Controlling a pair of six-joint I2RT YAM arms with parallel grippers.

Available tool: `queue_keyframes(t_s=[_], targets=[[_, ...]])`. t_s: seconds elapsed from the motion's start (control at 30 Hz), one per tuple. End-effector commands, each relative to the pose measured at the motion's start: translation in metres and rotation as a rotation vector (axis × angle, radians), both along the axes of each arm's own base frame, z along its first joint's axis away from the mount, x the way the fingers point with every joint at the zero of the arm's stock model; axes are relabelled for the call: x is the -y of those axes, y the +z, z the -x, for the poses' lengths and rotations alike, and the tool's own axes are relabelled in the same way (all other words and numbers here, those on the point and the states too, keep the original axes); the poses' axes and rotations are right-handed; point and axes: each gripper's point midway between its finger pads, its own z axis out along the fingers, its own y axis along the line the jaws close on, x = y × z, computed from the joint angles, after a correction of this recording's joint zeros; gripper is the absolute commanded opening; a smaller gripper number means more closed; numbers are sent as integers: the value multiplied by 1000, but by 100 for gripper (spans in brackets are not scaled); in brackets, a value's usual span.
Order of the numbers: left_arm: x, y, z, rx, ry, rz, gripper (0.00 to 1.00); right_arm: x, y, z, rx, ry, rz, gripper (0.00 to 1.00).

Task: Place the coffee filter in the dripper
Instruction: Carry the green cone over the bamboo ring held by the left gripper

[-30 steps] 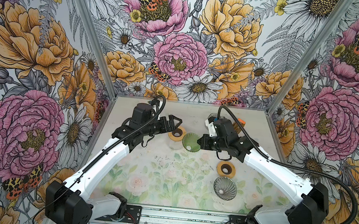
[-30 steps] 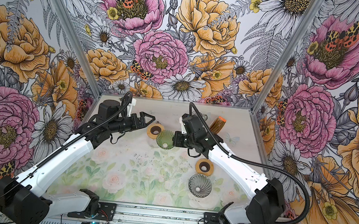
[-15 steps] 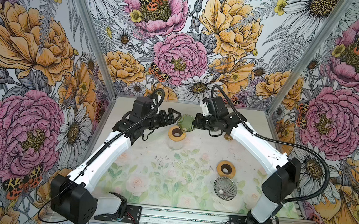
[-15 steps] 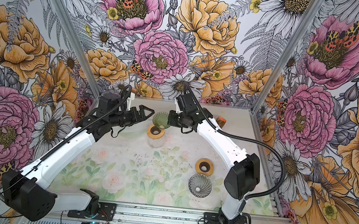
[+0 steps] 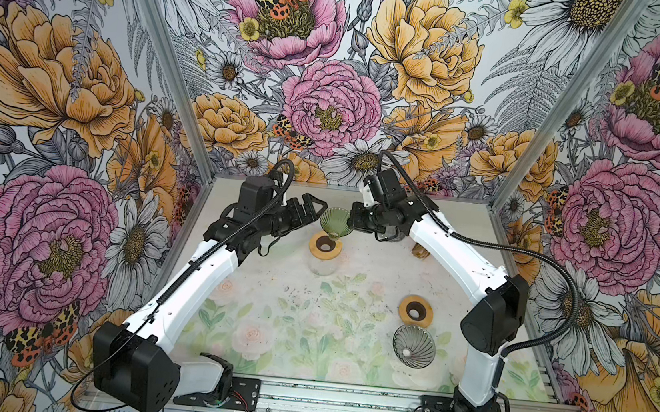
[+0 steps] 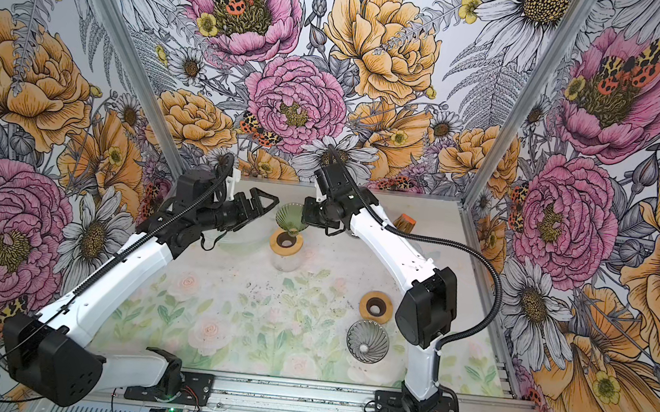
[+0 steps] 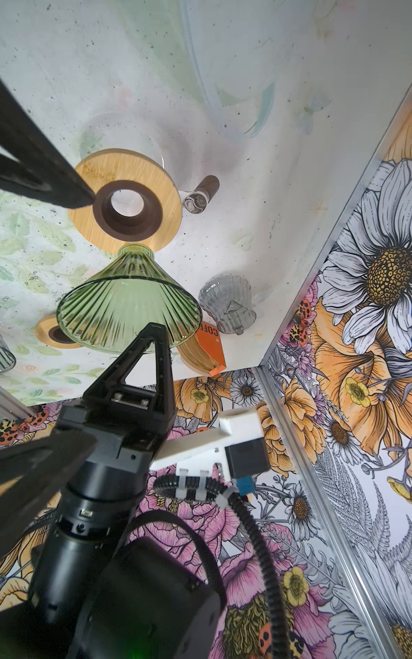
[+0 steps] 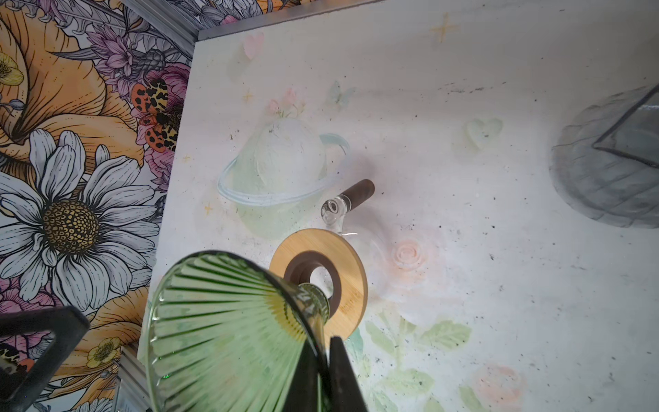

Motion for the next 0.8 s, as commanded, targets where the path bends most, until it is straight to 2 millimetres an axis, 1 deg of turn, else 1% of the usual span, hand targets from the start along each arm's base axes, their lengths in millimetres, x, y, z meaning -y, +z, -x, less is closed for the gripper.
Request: queue_keyframes(t_s=[0.0, 0.3, 0.57, 0.77], targets=[[0, 1, 2, -3, -7, 32, 99, -9, 4, -3, 22, 18, 4, 4], [-2, -9, 2, -9, -2, 11, 99, -22, -8, -4, 10, 45, 21, 4], [-5, -20, -1, -61, -15, 37, 99, -26, -19, -7, 1, 48, 43, 4], [-4, -22, -1, -74, -27, 37, 99, -26, -26, -9, -5, 45, 55, 4]])
